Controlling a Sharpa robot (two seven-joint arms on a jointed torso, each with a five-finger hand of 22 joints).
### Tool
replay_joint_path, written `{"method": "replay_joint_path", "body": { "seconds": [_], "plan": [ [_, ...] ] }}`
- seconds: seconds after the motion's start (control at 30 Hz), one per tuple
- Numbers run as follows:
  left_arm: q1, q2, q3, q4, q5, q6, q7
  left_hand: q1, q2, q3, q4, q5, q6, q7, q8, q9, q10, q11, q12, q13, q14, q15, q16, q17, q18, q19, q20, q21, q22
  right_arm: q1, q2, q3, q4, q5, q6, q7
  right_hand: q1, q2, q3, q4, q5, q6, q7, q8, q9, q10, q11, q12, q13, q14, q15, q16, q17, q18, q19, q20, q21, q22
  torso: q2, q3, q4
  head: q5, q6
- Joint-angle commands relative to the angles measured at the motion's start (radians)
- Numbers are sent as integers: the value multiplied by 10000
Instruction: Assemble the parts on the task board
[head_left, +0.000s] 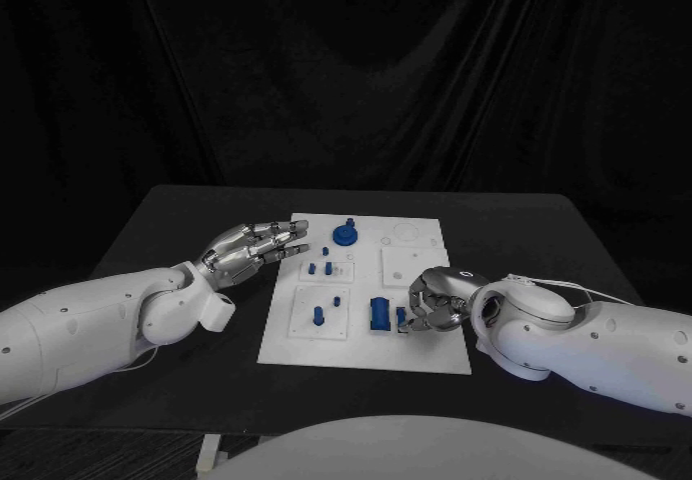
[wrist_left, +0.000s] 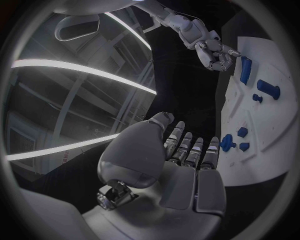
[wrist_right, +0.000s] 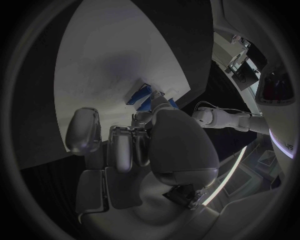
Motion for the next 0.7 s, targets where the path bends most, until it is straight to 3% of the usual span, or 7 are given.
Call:
{"method": "replay_joint_path", "body": {
  "seconds": [0.03,0.2,0.53,0.7],
  "plan": [
    [-19,28,10,-1,7,168,106,154,-24,532,-58,211,36,34,129,104,-12,107,157,142,11,81,134,53,175,180,22,130,142,-37,30,4,-52,-149,81,-215,212,-56,33,171,-100,-17,-76,135,76,1095,-130,166,2658,956,-44,126,1763,437,29,-85,166,1683,0,2,-1,17,2],
    [-24,31,10,-8,7,180,101,156,-20,547,-61,211,36,37,130,104,-9,114,156,142,14,86,137,54,167,180,22,130,139,-47,77,4,-130,-150,108,-291,476,23,111,204,242,-91,-82,89,100,1095,-136,166,2658,950,-52,113,1732,440,19,-94,147,1677,-6,-1,-6,40,2],
    [-31,27,10,-13,7,201,94,156,-20,547,-61,211,36,37,130,104,-9,114,156,142,14,86,137,54,167,180,22,130,139,-53,145,4,-222,-150,195,-400,657,92,164,155,368,-181,-79,2,75,1095,-135,166,2658,946,-52,105,1716,446,4,-95,109,1667,6,-1,2,31,2],
    [-34,38,10,-19,7,211,93,156,-20,547,-61,211,36,37,130,104,-9,114,156,142,14,86,137,54,167,180,22,130,139,-55,191,5,-270,-150,302,-460,807,277,177,49,-202,-101,-66,56,150,1095,-122,166,2658,953,-44,117,1749,441,3,-90,125,1671,4,1,0,46,2]
  ]
}}
